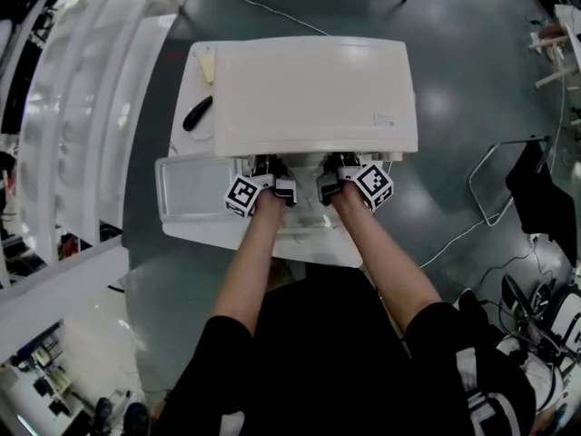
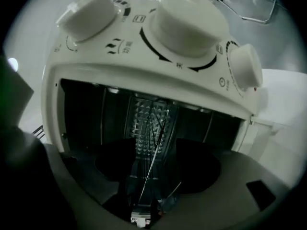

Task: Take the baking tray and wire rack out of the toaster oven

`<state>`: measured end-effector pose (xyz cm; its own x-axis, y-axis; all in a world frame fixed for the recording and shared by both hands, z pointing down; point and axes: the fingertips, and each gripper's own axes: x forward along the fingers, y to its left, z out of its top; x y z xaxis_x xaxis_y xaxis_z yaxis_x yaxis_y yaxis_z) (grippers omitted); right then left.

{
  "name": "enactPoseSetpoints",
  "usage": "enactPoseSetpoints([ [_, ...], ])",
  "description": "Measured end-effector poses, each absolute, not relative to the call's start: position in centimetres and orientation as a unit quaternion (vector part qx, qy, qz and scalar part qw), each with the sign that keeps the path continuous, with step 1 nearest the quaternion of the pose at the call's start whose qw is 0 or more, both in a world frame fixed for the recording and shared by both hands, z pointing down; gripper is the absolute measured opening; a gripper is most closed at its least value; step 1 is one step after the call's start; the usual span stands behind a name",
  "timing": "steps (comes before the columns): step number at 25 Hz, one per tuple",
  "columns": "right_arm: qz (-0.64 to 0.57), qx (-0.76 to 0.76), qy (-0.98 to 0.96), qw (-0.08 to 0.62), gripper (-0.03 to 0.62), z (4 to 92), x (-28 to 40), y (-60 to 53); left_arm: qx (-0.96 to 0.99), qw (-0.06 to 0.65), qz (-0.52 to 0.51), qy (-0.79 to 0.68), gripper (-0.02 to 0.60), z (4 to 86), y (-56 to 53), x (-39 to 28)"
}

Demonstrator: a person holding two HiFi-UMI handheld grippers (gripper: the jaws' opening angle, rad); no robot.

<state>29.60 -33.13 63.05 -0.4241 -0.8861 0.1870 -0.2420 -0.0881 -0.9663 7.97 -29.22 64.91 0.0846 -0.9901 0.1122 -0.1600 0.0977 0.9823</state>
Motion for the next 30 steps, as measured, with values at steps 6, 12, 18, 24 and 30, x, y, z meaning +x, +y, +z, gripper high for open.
enactPoseSetpoints([
  [6,-0.583,-0.458,0.607,0.287,0.257,63.5,29.3,-34.8,0.526,0.5,-0.43,-0.537,0.206,64.8,-31.2,8.3],
  [12,-0.57,-0.48,0.609,0.272,0.113,63.7,30.2,-35.0,0.529,0.488,-0.45,-0.529,0.055,64.0,-31.5,8.2],
  [18,-0.571,-0.46,0.618,0.284,0.032,62.9,29.9,-34.7,0.52,0.491,-0.464,-0.523,0.023,63.5,-31.3,8.3],
  [24,-0.577,-0.462,0.606,0.294,0.029,62.5,30.2,-33.1,0.518,0.496,-0.471,-0.513,0.02,62.9,-29.7,8.5],
  [30,-0.573,-0.465,0.612,0.286,0.028,62.4,30.6,-30.1,0.521,0.507,-0.464,-0.506,0.02,62.9,-26.8,8.9],
])
